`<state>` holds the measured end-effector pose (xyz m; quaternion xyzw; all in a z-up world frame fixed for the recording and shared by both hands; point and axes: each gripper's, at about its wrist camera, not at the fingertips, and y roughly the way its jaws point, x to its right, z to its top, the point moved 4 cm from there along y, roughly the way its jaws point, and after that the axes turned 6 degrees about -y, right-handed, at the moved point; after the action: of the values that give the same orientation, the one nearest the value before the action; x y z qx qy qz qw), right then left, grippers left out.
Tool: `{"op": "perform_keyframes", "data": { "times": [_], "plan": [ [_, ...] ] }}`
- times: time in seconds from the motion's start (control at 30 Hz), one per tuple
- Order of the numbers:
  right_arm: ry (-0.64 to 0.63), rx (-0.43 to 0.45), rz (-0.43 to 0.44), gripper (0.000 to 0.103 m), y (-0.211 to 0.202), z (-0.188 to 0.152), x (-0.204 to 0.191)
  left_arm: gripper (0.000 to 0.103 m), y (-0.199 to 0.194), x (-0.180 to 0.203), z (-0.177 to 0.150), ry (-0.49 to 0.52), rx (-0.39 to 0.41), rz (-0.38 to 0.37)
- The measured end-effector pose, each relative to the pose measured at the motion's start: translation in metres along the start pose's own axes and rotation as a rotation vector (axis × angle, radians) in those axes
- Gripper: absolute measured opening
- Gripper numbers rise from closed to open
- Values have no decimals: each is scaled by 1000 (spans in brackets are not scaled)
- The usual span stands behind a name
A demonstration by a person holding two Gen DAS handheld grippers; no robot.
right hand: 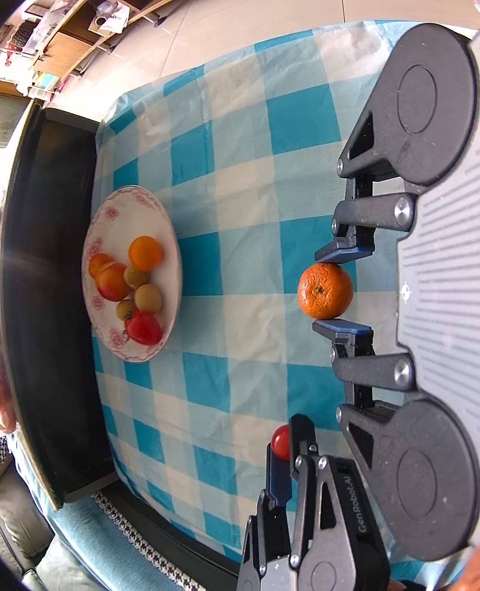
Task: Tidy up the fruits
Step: 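Lift the cherry tomato and mandarin off the cloth with both tools, then carry the cherry tomato and mandarin over the white bowl with both tools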
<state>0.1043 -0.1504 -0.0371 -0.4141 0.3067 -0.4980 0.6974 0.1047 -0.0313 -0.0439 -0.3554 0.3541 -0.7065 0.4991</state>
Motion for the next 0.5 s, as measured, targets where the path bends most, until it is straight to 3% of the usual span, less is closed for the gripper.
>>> {"op": "perform_keyframes", "data": {
  "times": [0.5],
  "plan": [
    [61,55,6,36,2,42,16,35,7,7,64,0,74,-32]
  ]
}}
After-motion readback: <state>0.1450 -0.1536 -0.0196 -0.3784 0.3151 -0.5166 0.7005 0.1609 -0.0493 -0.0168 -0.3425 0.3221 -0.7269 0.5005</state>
